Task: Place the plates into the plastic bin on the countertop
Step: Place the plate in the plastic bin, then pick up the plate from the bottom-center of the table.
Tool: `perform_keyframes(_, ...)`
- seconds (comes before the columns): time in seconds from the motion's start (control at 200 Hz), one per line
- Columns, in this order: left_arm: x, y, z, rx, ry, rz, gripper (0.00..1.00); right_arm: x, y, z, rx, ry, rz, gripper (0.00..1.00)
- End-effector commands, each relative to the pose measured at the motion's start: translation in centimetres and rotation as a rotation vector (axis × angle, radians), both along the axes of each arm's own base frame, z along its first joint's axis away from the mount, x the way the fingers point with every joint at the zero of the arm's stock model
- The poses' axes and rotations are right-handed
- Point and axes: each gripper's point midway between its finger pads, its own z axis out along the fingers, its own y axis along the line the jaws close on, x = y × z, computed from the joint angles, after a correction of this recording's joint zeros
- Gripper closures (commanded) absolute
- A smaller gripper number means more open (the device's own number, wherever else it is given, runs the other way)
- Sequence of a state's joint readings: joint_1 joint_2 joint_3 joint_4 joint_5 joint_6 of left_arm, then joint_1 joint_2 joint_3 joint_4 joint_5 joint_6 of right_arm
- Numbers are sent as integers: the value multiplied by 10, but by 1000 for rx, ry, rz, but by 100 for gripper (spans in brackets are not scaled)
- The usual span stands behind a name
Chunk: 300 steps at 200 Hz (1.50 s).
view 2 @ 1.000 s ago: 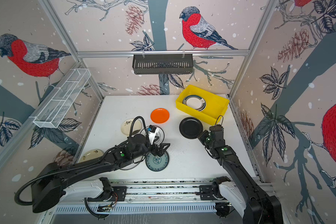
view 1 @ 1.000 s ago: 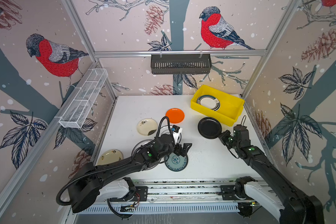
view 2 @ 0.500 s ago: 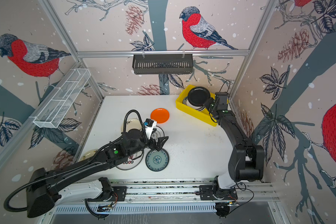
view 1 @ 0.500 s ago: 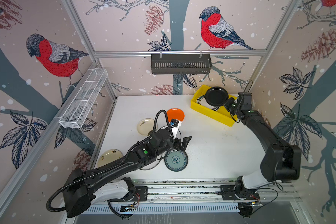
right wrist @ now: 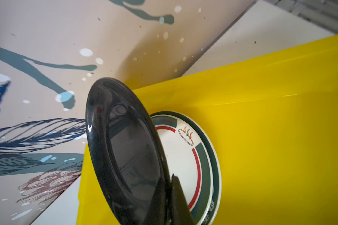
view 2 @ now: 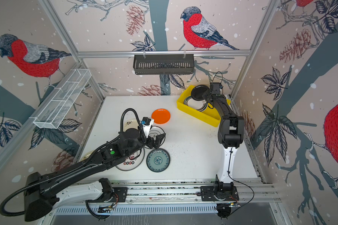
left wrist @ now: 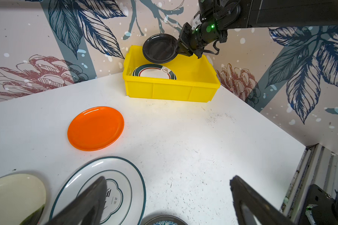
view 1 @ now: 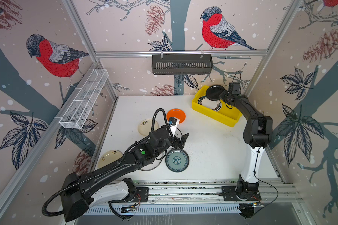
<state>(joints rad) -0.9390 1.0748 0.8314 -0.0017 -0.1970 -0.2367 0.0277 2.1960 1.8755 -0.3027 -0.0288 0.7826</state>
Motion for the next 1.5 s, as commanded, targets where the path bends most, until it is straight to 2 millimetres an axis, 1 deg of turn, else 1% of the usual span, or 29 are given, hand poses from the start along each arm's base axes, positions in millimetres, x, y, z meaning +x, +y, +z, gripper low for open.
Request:
perform_keyframes(0.0, 8, 1, 7, 12, -20, 28, 2, -1, 3, -23, -10, 50, 9, 100)
perform_keyframes(0.13, 11, -4, 6, 26, -13, 26, 2, -5, 11, -47, -10, 76, 19, 100)
perform_keyframes(0.27, 14, -9, 1, 36, 6, 29, 2, -4, 28, -63, -26, 114, 76, 99)
perform_keyframes(0.295, 15, -10, 0, 38, 12, 28, 2, -4, 30, -66, -29, 122, 86, 97)
perform_keyframes(0.325, 15, -11, -2, 39, 19, 29, 2, -4, 33, -68, -29, 131, 99, 87)
perform_keyframes(0.35, 16, -11, -3, 40, 25, 31, 2, -3, 34, -70, -28, 137, 113, 77)
perform_keyframes(0.415, 18, -12, -6, 43, 39, 40, 2, -2, 33, -69, -29, 146, 127, 38)
perform_keyframes(0.45, 19, -13, -6, 39, 46, 48, 2, -3, 31, -65, -41, 144, 126, 22)
perform_keyframes(0.49, 20, -14, -8, 38, 53, 52, 2, -4, 27, -57, -58, 130, 120, 13)
perform_keyframes(0.565, 20, -16, -7, 27, 65, 49, 2, -12, 21, -40, -87, 105, 112, 0)
perform_keyframes(0.655, 19, -18, -5, 14, 81, 48, 2, -25, 17, -12, -131, 68, 107, 1)
perform_keyframes(0.76, 17, -19, -6, 6, 97, 40, 2, -47, 14, 12, -133, 19, 108, 1)
perform_keyframes(0.806, 17, -17, -8, 12, 105, 49, 2, -59, 14, 12, -100, 2, 123, 1)
perform_keyframes(0.826, 17, -15, -10, 16, 110, 56, 2, -63, 14, 17, -79, -15, 127, 0)
perform_keyframes(0.841, 17, -14, -11, 19, 114, 60, 2, -68, 14, 14, -65, -13, 131, 1)
perform_keyframes(0.896, 17, -10, -14, 28, 124, 79, 2, -84, 15, 12, -34, -29, 155, 1)
perform_keyframes(0.946, 16, -5, -17, 31, 138, 93, 2, -99, 19, 8, -33, -36, 190, 1)
perform_keyframes(0.981, 14, -2, -18, 28, 144, 98, 2, -110, 23, 11, -40, -53, 209, 0)
perform_keyframes(1.031, 11, 2, -19, 21, 154, 110, 2, -127, 28, 11, -53, -61, 234, 1)
perform_keyframes(1.101, 7, 10, -21, 10, 164, 123, 2, -149, 35, 24, -76, -103, 261, 0)
perform_keyframes(1.206, 3, 22, -29, 15, 184, 156, 2, -176, 43, 53, -123, -176, 280, 1)
perform_keyframes(1.271, 1, 28, -38, 33, 202, 172, 2, -192, 52, 70, -145, -223, 305, 1)
perform_keyframes(1.326, 1, 35, -47, 51, 225, 199, 2, -205, 58, 78, -155, -248, 323, 1)
perform_keyframes(1.336, 1, 36, -48, 52, 230, 203, 2, -208, 59, 83, -157, -260, 327, 1)
perform_keyframes(1.366, 0, 39, -53, 61, 243, 215, 2, -213, 64, 83, -160, -264, 346, 1)
perform_keyframes(1.371, 0, 39, -54, 63, 245, 216, 2, -215, 65, 87, -161, -275, 348, 1)
perform_keyframes(1.376, 0, 39, -54, 63, 246, 216, 2, -216, 66, 86, -161, -271, 352, 1)
perform_keyframes(1.406, 0, 41, -58, 66, 256, 223, 2, -224, 71, 92, -165, -291, 371, 1)
perform_keyframes(1.496, -2, 45, -68, 58, 271, 229, 2, -243, 87, 92, -166, -311, 428, 1)
